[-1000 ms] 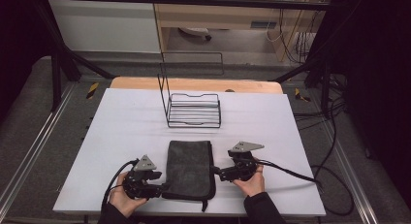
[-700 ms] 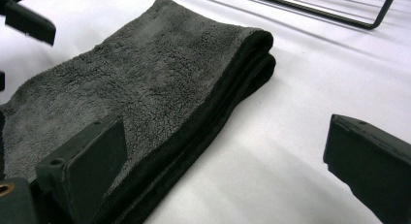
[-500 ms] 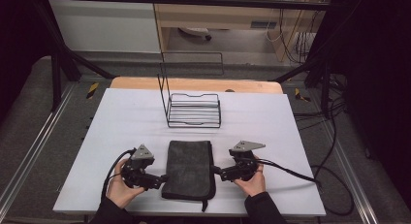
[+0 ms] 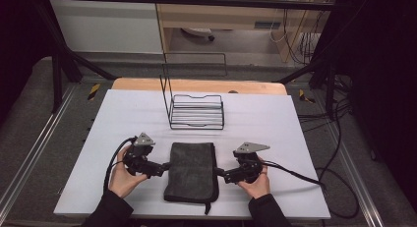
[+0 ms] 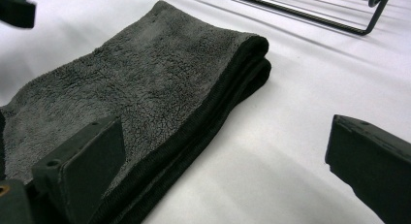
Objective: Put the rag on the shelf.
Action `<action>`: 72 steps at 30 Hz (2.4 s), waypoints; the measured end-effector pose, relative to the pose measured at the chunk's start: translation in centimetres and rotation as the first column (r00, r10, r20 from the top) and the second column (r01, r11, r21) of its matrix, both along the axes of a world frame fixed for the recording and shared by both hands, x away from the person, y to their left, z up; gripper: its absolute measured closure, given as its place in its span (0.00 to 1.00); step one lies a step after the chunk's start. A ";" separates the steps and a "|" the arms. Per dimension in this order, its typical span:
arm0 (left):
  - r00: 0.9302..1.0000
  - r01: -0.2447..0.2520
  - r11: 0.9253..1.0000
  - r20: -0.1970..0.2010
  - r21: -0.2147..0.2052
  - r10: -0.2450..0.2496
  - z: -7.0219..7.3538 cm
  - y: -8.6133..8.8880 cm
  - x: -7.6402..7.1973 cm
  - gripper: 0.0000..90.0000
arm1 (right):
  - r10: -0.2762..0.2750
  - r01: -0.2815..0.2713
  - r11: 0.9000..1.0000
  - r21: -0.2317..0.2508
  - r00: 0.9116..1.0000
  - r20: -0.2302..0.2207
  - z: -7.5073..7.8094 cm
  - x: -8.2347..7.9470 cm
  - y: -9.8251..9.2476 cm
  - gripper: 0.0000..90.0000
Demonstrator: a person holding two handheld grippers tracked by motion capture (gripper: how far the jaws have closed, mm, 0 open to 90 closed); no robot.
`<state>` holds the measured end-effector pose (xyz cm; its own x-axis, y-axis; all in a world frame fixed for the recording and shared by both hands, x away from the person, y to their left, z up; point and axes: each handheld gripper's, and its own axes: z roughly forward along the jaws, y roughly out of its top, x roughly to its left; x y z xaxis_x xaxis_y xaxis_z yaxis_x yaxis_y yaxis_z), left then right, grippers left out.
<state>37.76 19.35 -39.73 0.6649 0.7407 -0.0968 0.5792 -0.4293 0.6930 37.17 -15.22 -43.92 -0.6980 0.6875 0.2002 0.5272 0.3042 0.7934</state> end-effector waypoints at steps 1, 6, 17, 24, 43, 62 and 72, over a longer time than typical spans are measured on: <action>1.000 -0.009 1.000 0.002 -0.002 0.009 0.0 -0.1 0.3 0.07 | 0.000 0.000 1.000 0.000 1.000 0.000 0.0 0.0 0.0 0.02; 0.999 -0.034 0.999 0.003 -0.012 0.034 0.2 -0.5 1.6 0.08 | 0.000 0.000 1.000 -0.004 1.000 0.002 0.0 0.0 0.0 0.02; 0.996 -0.090 0.995 -0.005 -0.038 0.089 -0.3 -1.3 4.4 0.14 | -0.001 0.001 1.000 -0.009 1.000 -0.004 -0.1 0.0 0.0 0.02; 0.993 -0.119 0.992 -0.018 -0.037 0.118 -1.4 -1.7 5.6 0.26 | -0.002 0.002 1.000 -0.010 1.000 -0.004 -0.1 0.0 0.0 0.02; 0.984 -0.118 0.992 -0.138 -0.041 0.111 -4.2 -2.7 6.3 0.65 | 0.003 -0.004 1.000 -0.015 1.000 -0.014 -0.3 0.1 0.1 0.02; 0.986 -0.103 0.994 -0.135 -0.043 0.096 -4.4 -3.2 5.9 0.82 | -0.030 0.032 0.997 0.075 0.999 -0.033 0.4 2.8 0.2 0.15; 0.989 -0.102 0.994 -0.110 -0.049 0.096 -4.6 -3.2 5.6 0.83 | -0.076 0.077 0.997 0.027 0.995 -0.063 -0.3 6.2 2.6 0.36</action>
<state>43.31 16.18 -44.37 0.5720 0.7942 -0.2053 0.6893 -0.3297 0.6451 43.37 -12.60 -44.22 -0.6292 0.7318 0.2621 0.5965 0.2384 0.7664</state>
